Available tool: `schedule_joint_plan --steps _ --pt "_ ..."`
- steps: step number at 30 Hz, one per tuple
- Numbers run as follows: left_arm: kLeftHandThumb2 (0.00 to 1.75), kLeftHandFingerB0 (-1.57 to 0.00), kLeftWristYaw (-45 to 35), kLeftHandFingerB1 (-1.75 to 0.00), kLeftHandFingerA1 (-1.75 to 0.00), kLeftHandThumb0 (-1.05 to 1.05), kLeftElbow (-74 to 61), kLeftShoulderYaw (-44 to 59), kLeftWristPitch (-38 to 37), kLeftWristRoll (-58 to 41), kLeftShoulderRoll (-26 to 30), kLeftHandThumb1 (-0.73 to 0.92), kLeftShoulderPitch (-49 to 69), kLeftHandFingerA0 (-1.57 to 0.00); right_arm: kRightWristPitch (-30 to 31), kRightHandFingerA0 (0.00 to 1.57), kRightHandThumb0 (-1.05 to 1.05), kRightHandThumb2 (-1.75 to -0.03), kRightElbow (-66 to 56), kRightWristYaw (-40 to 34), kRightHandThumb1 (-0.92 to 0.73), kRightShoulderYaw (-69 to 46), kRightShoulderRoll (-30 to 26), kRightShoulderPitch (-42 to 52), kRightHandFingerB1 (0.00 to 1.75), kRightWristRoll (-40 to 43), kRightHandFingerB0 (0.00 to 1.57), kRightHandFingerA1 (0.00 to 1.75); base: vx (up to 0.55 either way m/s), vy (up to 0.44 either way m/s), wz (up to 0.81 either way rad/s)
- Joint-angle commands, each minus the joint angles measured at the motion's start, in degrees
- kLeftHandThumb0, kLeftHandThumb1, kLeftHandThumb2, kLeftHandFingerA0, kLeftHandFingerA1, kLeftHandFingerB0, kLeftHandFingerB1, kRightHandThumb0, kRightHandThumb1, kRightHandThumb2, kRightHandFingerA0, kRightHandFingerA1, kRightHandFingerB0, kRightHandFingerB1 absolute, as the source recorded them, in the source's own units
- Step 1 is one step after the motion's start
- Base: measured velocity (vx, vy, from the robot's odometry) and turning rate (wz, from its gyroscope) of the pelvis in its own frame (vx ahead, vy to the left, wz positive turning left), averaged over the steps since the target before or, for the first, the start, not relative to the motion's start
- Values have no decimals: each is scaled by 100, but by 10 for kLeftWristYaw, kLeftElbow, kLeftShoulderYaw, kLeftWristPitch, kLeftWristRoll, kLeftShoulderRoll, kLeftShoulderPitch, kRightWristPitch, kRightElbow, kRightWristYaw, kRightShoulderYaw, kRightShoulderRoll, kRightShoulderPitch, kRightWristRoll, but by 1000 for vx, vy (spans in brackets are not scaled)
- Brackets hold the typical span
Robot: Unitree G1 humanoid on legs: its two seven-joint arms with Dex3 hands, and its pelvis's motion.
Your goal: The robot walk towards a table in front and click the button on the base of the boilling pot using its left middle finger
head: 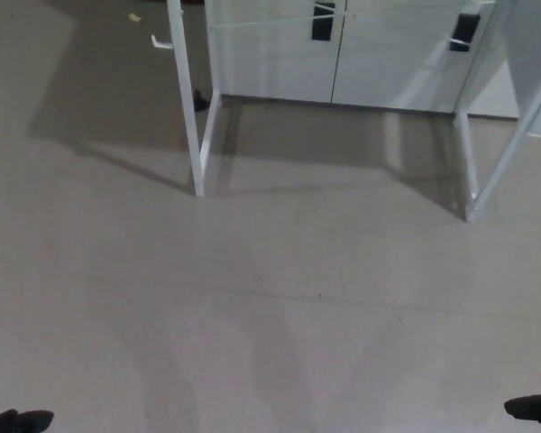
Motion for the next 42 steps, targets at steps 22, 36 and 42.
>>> schedule_joint_plan --steps 22,36,42 --pt "58 -34 -6 -34 -40 -20 10 -2 -3 -2 8 63 5 -44 -3 93 -30 -51 14 4 -37 -7 -2 3 55 8 76 57 204 -68 -3" --pt "58 -35 8 -34 -40 -21 20 -10 -10 3 5 62 12 -46 -5 93 -27 -51 14 10 -38 -2 -3 8 55 5 75 58 283 -28 9" --pt "58 -35 9 -34 -40 -21 17 -11 -15 5 5 62 26 -47 -2 93 -26 -51 21 7 -38 4 -5 7 54 0 75 57 316 -68 14"
